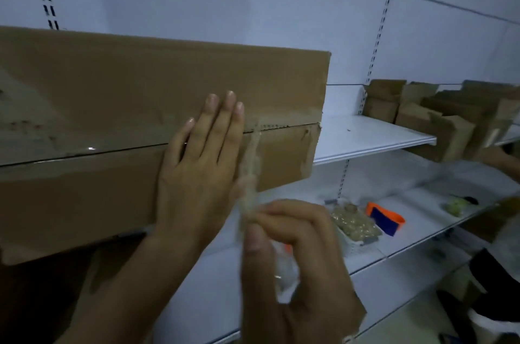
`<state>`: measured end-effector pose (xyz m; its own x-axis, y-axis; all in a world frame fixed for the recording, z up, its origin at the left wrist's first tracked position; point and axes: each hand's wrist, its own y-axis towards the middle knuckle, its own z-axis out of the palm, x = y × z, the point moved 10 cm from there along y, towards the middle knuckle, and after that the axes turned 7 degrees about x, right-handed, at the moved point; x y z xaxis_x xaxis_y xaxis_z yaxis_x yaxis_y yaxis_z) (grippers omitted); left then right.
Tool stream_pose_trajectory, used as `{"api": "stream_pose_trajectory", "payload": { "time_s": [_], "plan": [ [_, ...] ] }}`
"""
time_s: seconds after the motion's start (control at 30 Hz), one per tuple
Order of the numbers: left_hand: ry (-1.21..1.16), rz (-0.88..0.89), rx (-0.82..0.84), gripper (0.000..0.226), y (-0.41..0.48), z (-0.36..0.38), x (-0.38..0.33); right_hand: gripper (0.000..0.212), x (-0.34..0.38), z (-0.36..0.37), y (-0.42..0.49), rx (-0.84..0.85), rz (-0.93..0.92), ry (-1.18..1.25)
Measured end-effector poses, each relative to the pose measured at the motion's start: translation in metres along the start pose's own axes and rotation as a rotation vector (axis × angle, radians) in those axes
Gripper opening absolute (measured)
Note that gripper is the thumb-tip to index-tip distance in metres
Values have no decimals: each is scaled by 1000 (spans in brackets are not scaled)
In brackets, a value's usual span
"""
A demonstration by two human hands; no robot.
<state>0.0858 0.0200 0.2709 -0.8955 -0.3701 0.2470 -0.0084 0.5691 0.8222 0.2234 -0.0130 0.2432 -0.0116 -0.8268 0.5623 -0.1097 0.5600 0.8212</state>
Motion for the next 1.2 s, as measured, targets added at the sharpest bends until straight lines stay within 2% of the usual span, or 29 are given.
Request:
{"api": "stream_pose_trajectory", "payload": {
  "time_s": [0.07, 0.1, 0.23, 0.37, 0.43, 0.53, 0.6, 0.67, 0.77, 0.83, 1.0, 1.1, 1.2],
  "plan": [
    [-8, 65, -9, 84, -7, -5, 5, 15, 24, -23, -4, -181, -85, -59],
    [15, 87, 5, 89, -8, -6, 6, 13, 31, -30, -8, -235, -116, -62],
    [42, 143, 89, 99, -9, 4, 2, 16, 4, -42, 9, -332, 28, -124],
    [57, 193, 91, 95, -18, -7, 2, 15, -44, -37, 31, -278, 187, -124],
    [48, 133, 91, 89, -29, -14, 16, 15, -67, -34, 37, -264, 293, -68],
    [61, 78, 77, 85, -43, -17, 37, 14, -85, -23, 42, -264, 396, 152],
    [108, 95, 82, 89, -45, -10, 41, 22, -95, -10, 44, -233, 449, 332],
    [129, 94, 103, 93, -43, -2, 41, 28, -94, -2, 48, -196, 422, 322],
    [143, 87, 107, 95, -42, 3, 38, 11, -97, 3, 59, -178, 382, 224],
    [155, 87, 87, 92, -43, 3, 37, 5, -105, 3, 63, -221, 411, 244],
    [198, 96, 87, 83, -42, 2, 37, 13, -118, 10, 62, -318, 456, 328],
    [227, 91, 95, 81, -44, 3, 37, 32, -135, 17, 48, -379, 545, 496],
    [255, 87, 110, 79, -42, 3, 38, 51, -139, 31, 40, -261, 566, 603]
  ]
}}
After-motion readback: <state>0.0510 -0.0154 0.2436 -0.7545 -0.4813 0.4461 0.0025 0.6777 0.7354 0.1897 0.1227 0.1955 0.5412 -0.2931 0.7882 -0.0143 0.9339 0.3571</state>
